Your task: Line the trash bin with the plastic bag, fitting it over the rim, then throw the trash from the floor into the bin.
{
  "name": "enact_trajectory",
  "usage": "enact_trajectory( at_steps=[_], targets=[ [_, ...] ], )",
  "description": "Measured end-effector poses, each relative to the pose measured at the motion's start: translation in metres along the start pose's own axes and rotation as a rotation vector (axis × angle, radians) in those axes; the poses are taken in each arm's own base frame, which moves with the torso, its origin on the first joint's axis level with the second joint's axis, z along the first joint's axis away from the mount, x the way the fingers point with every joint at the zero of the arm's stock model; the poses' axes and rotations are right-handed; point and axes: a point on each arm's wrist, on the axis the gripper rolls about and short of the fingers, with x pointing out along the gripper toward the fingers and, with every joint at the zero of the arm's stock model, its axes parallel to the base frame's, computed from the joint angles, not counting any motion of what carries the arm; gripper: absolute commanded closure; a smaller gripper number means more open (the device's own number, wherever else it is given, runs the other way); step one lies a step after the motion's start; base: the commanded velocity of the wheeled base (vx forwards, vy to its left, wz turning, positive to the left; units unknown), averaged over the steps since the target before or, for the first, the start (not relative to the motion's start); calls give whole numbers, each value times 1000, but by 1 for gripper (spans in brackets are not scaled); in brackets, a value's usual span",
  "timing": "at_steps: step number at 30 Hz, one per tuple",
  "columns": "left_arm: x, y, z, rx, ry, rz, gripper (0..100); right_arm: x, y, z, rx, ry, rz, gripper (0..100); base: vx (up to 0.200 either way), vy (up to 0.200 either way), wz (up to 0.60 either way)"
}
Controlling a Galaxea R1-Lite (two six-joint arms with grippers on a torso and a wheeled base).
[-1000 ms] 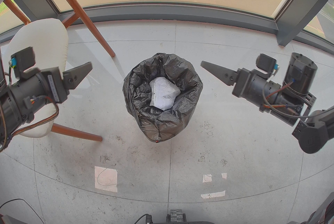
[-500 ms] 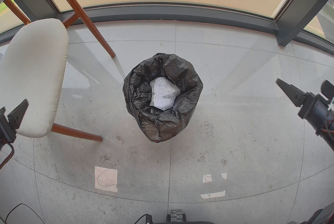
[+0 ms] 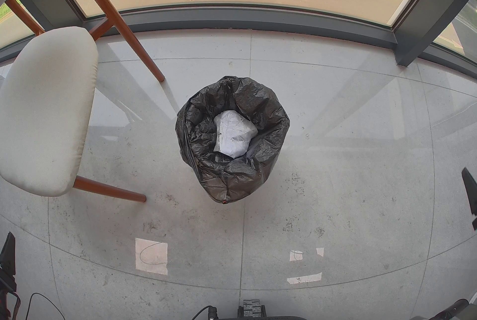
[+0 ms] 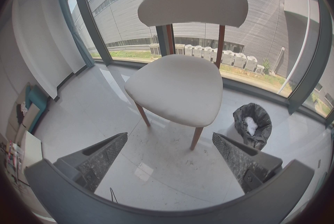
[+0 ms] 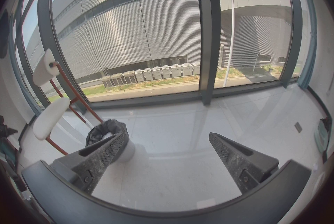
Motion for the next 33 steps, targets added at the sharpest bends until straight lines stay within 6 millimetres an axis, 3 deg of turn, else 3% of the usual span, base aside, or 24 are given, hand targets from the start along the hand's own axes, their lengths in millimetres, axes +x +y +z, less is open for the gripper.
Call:
enact_trajectory(
  at_steps=[4,10,20,33],
  targets=[
    [-4,2,-11,-23,-12,-50,0,-28,-3,-25,-29,90,-83,0,0,0,0],
    [5,2,-36,7,-40,-203,0,-54,-5,-56,-69,202,-186,0,0,0,0],
    [8,-2,-64,201,29,-542,0,-67,-4,-67,-149,186,-186,0,0,0,0],
    [11,4,-63,177,-12,-260,0,-70,-5,-68,-163,175,-50,0,0,0,0]
  ],
)
